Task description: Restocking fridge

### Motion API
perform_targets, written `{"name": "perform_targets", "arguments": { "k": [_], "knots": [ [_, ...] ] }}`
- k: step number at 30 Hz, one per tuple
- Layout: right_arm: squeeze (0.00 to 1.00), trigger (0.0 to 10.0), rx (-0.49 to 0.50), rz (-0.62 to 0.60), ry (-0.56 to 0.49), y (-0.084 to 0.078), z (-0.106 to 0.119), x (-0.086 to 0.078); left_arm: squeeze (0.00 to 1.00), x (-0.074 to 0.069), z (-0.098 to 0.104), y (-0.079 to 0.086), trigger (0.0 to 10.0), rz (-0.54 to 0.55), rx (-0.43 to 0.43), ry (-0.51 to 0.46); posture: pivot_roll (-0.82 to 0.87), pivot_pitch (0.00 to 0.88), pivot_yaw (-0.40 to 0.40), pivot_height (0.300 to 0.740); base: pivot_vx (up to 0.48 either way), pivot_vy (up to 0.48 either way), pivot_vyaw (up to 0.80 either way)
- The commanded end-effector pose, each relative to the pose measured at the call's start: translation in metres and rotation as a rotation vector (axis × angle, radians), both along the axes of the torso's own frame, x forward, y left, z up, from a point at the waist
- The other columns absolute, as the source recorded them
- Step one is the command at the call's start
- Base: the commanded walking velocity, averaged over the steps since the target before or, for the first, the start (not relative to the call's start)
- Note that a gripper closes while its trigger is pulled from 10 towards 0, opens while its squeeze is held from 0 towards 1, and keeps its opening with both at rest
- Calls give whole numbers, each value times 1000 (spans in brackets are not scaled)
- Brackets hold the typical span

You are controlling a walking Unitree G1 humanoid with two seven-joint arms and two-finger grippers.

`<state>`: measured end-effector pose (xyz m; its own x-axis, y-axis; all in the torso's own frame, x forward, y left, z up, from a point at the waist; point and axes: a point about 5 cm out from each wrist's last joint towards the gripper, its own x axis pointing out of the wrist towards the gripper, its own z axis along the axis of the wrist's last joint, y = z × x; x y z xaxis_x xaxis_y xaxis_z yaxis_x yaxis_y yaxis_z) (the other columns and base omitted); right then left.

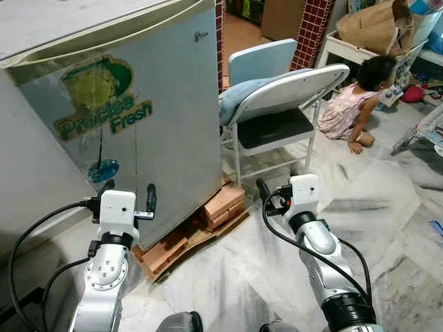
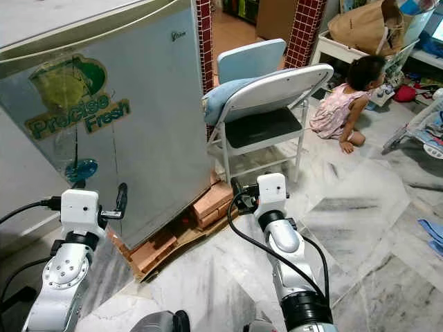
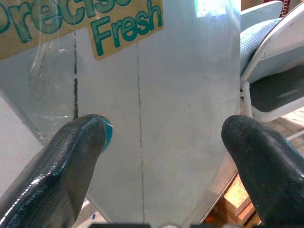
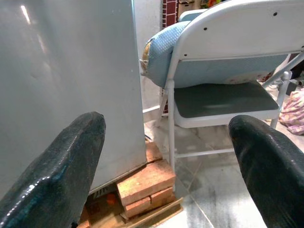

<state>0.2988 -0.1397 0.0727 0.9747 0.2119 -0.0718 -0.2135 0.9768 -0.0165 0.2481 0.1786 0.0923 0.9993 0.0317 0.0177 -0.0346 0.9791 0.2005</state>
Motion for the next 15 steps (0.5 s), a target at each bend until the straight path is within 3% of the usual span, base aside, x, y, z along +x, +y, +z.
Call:
{"name": "perform_targets", "arguments": {
  "k": [1, 15],
  "knots": [
    [0, 10000, -7, -1, -14, 0, 4, 0, 0, -2, 1, 1, 10000, -4, 9, -6, 0, 90, 43, 740, 0, 0, 0],
    [0, 10000, -7, -1, -14, 0, 4, 0, 0, -2, 1, 1, 10000, -4, 9, -6, 0, 90, 43, 740, 0, 0, 0]
  ]
}}
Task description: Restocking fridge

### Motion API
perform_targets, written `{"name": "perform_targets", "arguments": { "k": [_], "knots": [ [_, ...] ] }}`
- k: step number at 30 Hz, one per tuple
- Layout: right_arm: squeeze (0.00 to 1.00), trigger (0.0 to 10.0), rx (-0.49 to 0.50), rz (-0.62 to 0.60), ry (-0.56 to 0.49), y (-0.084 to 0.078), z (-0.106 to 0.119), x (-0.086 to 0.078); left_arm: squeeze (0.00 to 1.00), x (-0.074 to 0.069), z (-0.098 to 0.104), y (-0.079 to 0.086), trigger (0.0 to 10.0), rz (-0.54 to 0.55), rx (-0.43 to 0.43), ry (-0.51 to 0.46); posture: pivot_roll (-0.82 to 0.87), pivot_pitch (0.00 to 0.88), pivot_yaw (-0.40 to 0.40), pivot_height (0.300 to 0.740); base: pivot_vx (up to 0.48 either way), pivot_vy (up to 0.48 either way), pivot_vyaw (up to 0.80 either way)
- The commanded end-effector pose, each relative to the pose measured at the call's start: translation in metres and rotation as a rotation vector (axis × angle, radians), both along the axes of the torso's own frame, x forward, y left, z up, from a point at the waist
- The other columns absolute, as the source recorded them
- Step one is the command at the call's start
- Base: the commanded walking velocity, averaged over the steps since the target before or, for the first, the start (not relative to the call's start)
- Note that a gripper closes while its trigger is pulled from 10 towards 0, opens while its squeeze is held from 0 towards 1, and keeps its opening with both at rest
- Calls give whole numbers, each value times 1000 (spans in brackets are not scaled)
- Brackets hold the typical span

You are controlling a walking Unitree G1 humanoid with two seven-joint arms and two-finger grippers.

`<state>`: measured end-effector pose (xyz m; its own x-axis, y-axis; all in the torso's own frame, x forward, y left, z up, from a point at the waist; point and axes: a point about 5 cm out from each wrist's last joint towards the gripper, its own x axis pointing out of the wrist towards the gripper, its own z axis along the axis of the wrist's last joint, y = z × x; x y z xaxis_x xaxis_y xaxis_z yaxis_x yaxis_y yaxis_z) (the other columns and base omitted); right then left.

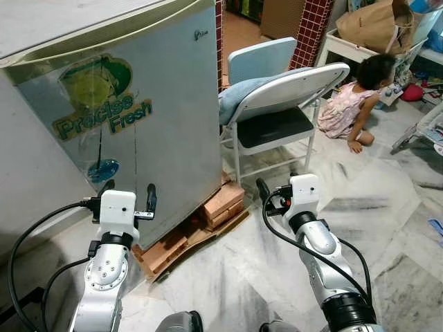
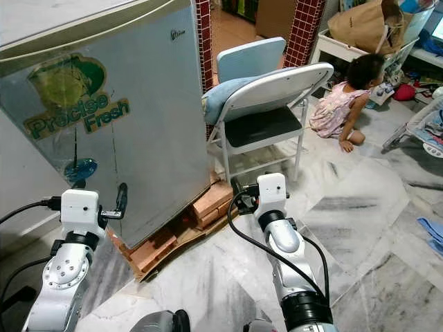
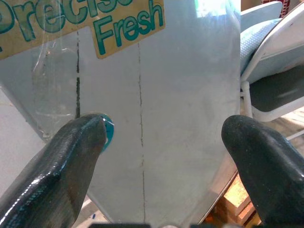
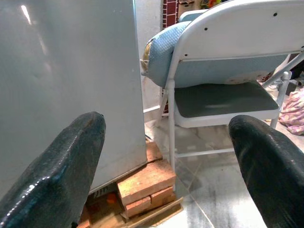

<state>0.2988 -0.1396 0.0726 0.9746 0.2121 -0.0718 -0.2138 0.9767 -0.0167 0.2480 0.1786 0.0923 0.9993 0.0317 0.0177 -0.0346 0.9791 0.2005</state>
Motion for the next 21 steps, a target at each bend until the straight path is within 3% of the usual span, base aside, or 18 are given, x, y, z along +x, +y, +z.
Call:
{"name": "perform_targets", "arguments": {
  "k": [1, 21],
  "knots": [
    [0, 10000, -7, -1, -14, 0, 4, 0, 0, -2, 1, 1, 10000, -4, 9, -6, 0, 90, 43, 740, 0, 0, 0],
    [0, 10000, -7, -1, -14, 0, 4, 0, 0, -2, 1, 1, 10000, -4, 9, -6, 0, 90, 43, 740, 0, 0, 0]
  ]
}}
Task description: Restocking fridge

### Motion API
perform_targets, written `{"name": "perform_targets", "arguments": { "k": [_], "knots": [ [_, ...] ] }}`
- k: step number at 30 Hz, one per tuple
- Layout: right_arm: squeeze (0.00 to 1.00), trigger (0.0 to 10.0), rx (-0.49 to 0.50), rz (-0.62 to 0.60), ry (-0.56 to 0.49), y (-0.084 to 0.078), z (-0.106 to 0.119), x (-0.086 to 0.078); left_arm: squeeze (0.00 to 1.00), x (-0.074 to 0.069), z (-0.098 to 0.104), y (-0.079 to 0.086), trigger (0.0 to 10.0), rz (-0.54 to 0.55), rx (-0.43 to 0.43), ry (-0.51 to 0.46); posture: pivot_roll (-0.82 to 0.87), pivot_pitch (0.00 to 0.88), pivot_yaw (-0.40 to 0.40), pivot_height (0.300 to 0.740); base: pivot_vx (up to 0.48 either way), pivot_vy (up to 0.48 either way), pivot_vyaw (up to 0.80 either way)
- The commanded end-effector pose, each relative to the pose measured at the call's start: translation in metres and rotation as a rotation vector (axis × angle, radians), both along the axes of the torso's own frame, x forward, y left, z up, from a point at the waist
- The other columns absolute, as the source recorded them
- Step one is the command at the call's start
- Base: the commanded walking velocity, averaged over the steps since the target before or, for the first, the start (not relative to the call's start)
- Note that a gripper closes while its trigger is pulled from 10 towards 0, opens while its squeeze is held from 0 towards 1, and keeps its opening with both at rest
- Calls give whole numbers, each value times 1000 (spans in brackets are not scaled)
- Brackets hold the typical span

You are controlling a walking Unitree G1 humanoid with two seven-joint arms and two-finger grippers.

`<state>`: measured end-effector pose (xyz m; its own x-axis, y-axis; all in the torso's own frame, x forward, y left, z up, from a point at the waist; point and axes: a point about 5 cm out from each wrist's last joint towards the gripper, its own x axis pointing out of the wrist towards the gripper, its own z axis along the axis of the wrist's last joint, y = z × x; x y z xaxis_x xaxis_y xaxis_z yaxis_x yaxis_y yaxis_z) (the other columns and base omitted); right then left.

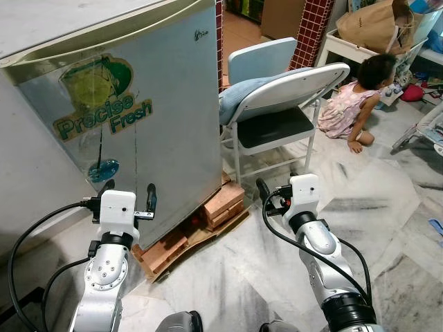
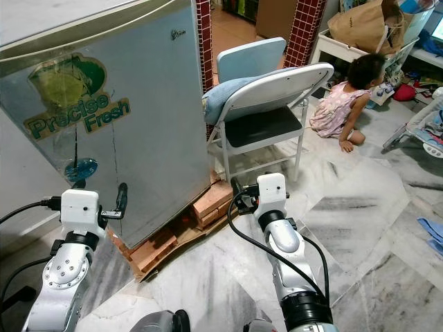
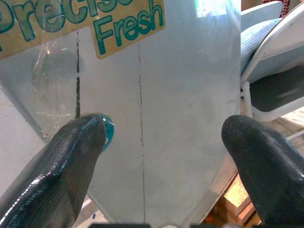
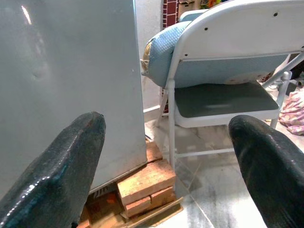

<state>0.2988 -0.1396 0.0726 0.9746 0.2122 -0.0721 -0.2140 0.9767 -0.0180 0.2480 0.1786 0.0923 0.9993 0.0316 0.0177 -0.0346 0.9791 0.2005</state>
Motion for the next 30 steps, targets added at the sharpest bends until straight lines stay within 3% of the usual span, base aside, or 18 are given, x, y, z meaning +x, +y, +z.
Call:
{"name": "perform_targets", "arguments": {
  "k": [1, 6, 7, 8, 10, 18, 21, 30],
  "knots": [
    [0, 10000, -6, -2, -14, 0, 4, 0, 0, -2, 1, 1, 10000, -4, 9, -6, 0, 90, 43, 740, 0, 0, 0],
    [0, 10000, -6, -2, -14, 0, 4, 0, 0, -2, 1, 1, 10000, -4, 9, -6, 0, 90, 43, 740, 0, 0, 0],
    [0, 10000, -17, 9, -11, 2, 3, 0, 0, -3, 1, 0, 10000, -4, 11, -5, 0, 0, 0, 740, 0, 0, 0],
    [0, 10000, -6, 45, -49, -7, 8, 1, 0, -19, -16, 3, 10000, 61, -14, 35, 19, 8, -52, 740, 0, 0, 0],
    [0, 10000, -3, 53, -63, -13, 10, 2, 0, -27, -23, 5, 10000, 96, -29, 53, 21, 12, -54, 740, 0, 0, 0],
    [0, 10000, -14, 62, -50, -7, 11, 5, 0, -28, -24, 4, 10000, 111, -50, 80, 30, 41, -49, 740, 0, 32, 0],
    [0, 10000, -48, 54, -61, -5, 11, 8, 0, -29, -23, 5, 10000, 110, -49, 79, 28, 58, -37, 740, 0, 434, 0],
    [0, 10000, -19, 45, -18, -6, 6, 11, 0, -27, -20, 7, 10000, 100, -38, 76, 25, 83, -22, 740, 0, 472, 0]
  ]
}}
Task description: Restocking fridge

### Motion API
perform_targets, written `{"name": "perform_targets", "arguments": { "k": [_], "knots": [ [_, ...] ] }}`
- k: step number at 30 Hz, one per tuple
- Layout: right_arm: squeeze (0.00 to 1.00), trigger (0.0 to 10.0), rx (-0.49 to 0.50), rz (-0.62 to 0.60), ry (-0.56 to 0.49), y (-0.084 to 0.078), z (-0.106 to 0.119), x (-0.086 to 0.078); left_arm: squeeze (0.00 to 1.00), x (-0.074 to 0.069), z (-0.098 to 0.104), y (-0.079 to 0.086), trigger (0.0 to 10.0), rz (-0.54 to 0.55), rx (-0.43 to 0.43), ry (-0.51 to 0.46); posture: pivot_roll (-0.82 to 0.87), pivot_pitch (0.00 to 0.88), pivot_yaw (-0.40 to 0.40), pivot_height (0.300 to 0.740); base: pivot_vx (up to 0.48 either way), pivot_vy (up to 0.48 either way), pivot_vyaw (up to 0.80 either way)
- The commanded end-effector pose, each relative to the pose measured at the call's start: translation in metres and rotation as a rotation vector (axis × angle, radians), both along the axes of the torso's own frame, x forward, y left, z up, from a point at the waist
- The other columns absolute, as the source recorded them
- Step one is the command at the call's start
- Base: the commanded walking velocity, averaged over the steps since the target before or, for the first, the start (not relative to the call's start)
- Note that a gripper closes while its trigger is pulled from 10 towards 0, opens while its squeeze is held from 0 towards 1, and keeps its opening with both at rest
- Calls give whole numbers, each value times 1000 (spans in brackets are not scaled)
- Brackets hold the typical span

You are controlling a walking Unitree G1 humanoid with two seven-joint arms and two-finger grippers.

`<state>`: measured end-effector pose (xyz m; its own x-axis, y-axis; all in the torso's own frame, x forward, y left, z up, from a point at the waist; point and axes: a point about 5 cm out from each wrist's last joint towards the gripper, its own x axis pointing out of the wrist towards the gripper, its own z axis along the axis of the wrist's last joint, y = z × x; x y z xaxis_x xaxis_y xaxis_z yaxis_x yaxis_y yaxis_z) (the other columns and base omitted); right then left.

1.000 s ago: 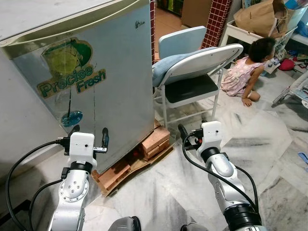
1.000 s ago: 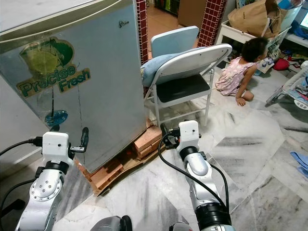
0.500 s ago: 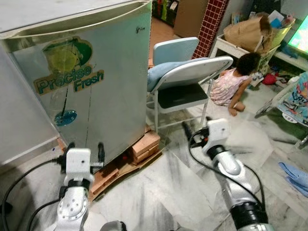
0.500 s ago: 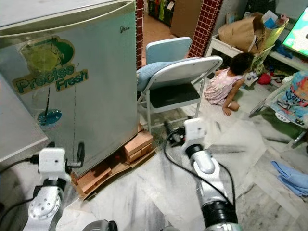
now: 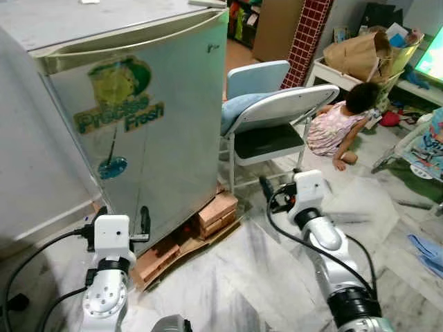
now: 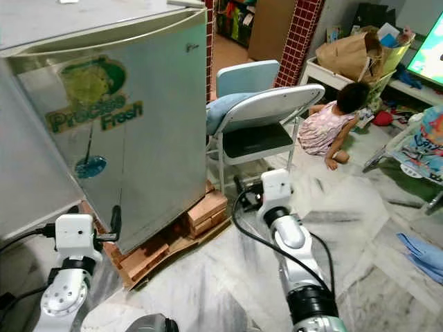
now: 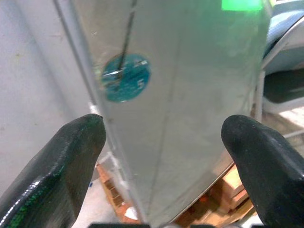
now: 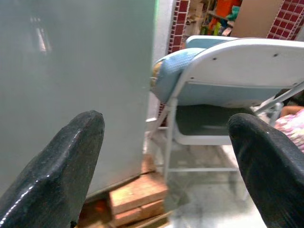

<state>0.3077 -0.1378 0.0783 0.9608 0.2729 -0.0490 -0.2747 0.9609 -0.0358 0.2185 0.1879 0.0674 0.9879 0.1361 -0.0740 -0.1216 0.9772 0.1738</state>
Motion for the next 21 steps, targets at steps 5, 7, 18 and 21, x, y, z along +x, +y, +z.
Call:
{"name": "perform_targets", "arguments": {
  "k": [5, 7, 18, 21],
  "knots": [
    [0, 10000, -26, -5, 33, -6, -3, 1, 0, 4, 7, -2, 10000, -19, -3, -30, 22, 95, -23, 740, 0, 480, 0],
    [0, 10000, -19, 6, 13, -5, -1, 1, 0, 4, 7, -3, 10000, -20, -4, -29, 22, 98, -23, 740, 0, 480, 0],
    [0, 10000, 19, 11, 4, -3, 3, 1, 0, 5, 9, -2, 10000, -27, -9, -28, 23, 111, -23, 740, 0, 480, -37],
    [0, 10000, 20, 28, 5, -2, 2, 1, 0, 4, 8, -2, 10000, -26, -11, -27, 25, 113, -25, 740, 0, 480, 0]
  ]
}}
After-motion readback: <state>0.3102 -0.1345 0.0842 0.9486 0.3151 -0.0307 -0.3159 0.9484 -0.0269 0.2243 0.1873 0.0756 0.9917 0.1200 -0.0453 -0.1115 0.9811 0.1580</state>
